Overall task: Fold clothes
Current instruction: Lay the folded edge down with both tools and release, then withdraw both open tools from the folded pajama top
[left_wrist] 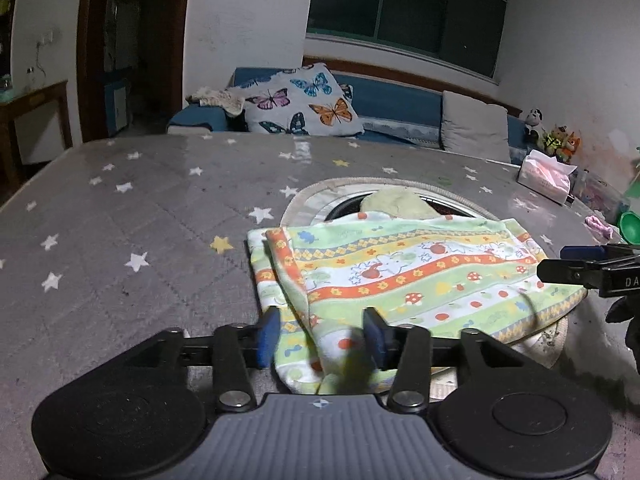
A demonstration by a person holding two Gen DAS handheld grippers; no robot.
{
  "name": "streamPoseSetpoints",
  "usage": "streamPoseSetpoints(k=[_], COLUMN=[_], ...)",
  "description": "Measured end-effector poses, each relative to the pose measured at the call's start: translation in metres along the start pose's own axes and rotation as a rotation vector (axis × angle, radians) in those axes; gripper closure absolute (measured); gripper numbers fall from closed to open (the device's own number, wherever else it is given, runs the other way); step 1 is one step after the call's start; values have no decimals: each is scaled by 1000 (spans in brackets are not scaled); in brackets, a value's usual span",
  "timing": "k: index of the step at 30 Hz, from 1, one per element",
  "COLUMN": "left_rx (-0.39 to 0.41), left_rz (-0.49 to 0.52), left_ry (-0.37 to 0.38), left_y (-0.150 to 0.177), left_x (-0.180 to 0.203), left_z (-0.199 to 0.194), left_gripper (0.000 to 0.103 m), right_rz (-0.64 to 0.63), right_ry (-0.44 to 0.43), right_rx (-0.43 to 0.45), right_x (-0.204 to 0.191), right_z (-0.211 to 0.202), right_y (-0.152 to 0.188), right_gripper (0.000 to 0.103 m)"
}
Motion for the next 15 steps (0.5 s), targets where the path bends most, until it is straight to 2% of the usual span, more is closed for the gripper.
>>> streamPoseSetpoints(k=[4,15], left_rx=[21,27], left_rz=[48,183], left_ry=[13,18], left_y=[-3,-3], left_x=[17,56], left_z=[-2,21], left_gripper=[34,27], right_rz=[-37,-80], right_ry=[-13,12], right_rx=[4,-33], right_x=[-17,-34], right_z=[2,23], right_y=[-1,5], right_gripper=[0,0])
Point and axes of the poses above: each gripper's, at about its wrist camera, not at the fingertips, and z roughly the way its jaws point, x to its right, y to its underside, the point moved 2 cm from there along z, roughly the way its jaws point, and after that the axes turned 10 degrees about x, right-handed, at the moved point
